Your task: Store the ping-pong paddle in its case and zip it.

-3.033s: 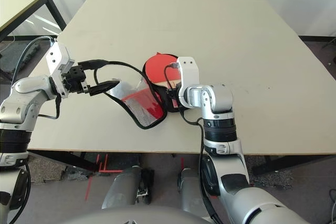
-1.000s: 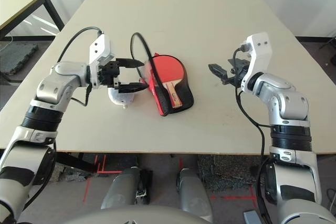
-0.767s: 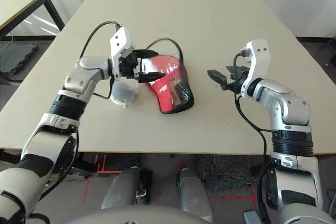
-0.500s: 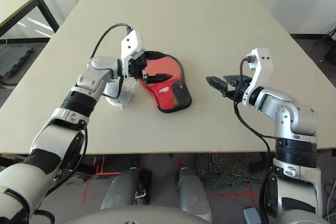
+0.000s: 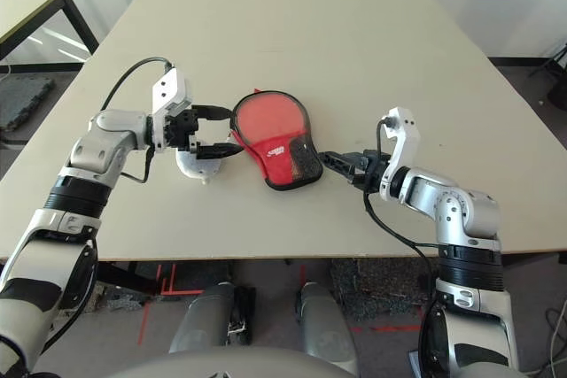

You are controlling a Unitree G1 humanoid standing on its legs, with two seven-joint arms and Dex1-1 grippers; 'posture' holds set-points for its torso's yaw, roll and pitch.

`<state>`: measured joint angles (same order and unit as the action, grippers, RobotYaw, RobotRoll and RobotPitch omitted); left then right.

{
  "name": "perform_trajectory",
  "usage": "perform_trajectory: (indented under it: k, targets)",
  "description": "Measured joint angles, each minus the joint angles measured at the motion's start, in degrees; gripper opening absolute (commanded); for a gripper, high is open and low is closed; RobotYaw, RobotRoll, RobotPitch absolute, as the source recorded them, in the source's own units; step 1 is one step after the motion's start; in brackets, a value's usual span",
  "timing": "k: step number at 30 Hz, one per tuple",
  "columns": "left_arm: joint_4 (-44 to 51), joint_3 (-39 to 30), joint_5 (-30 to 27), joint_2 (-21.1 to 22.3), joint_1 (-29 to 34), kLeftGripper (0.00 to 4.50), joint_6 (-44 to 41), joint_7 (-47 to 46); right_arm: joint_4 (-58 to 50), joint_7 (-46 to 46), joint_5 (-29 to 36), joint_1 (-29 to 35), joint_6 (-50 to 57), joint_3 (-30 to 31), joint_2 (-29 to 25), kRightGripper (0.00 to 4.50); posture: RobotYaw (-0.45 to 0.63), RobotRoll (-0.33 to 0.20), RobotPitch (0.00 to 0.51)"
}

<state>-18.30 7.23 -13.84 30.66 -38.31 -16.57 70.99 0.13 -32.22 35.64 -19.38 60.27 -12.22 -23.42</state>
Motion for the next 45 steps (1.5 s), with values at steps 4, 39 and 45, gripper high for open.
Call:
perform_trajectory:
  k: [4,39,45]
  targets:
    - [2.2,-0.6,-0.7,1.5,1.3,4.50,-1.7,-0.1,0.9,-0.1,-0.5,-0.1,-0.4,1.6,0.6,4.47,0.11,0.000,0.081]
    - [6.3,-2.5,-1.9,2.2,4.2,4.50,-4.4,-2.7,0.1,1.9,-0.5,1.0,1.0,4.8,4.9,0.02,0.11,0.000,0.085]
    - [6.1,-2.5,-1.8,2.2,4.2,4.50,-4.4,-2.7,0.0,1.4,-0.1,1.6,1.2,4.6,3.9,0.02,0.10,0.000,0.084]
